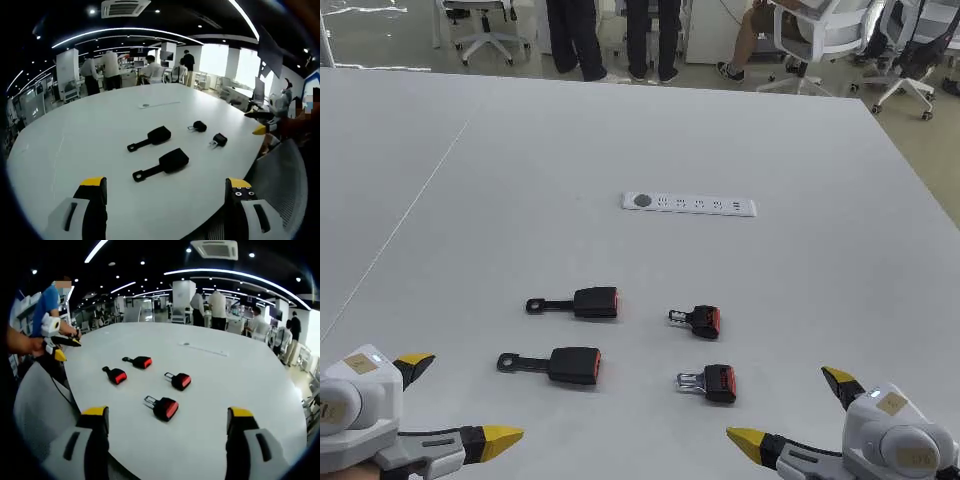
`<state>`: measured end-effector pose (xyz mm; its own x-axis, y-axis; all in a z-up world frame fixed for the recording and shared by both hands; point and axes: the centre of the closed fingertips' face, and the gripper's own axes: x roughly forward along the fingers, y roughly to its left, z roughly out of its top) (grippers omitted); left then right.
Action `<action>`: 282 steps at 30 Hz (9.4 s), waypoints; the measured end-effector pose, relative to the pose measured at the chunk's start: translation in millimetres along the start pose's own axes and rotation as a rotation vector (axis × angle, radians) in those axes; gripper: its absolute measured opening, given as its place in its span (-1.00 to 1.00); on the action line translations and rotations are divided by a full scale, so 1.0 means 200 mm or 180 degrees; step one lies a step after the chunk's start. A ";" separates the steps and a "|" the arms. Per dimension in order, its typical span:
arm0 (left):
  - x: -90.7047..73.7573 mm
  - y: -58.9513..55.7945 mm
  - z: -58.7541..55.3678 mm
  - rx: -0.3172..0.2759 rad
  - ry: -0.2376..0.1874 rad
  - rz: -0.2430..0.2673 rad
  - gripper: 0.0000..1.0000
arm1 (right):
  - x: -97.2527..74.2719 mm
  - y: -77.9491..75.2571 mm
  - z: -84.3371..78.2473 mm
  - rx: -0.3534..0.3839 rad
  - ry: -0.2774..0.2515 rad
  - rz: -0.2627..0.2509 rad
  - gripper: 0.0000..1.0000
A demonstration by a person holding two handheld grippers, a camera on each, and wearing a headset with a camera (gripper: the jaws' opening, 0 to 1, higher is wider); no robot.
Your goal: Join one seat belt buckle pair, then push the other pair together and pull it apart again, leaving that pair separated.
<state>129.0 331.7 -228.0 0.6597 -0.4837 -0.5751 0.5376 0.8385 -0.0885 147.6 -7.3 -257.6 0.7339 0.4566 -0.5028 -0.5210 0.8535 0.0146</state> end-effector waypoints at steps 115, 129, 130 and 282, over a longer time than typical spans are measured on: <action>0.17 0.04 0.05 0.0101 0.0134 -0.0168 1.00 | 0.23 0.04 0.01 -0.0393 0.0221 0.0512 0.82; 0.30 0.07 0.04 0.0223 0.0223 -0.0332 0.99 | 0.33 0.02 0.01 -0.0502 0.0363 0.0718 0.76; 0.31 0.07 0.03 0.0240 0.0235 -0.0351 0.98 | 0.34 0.02 0.01 -0.0514 0.0373 0.0738 0.75; 0.92 0.06 -0.26 0.2481 0.1656 -0.1860 -0.39 | 0.93 0.51 -0.13 -0.1678 0.1573 0.2179 -0.34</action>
<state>228.7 265.2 -377.7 -0.0070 -0.4357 -0.9000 0.9989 0.0388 -0.0265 219.4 157.4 -371.3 0.0012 0.5507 -0.8347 -0.9793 0.1697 0.1105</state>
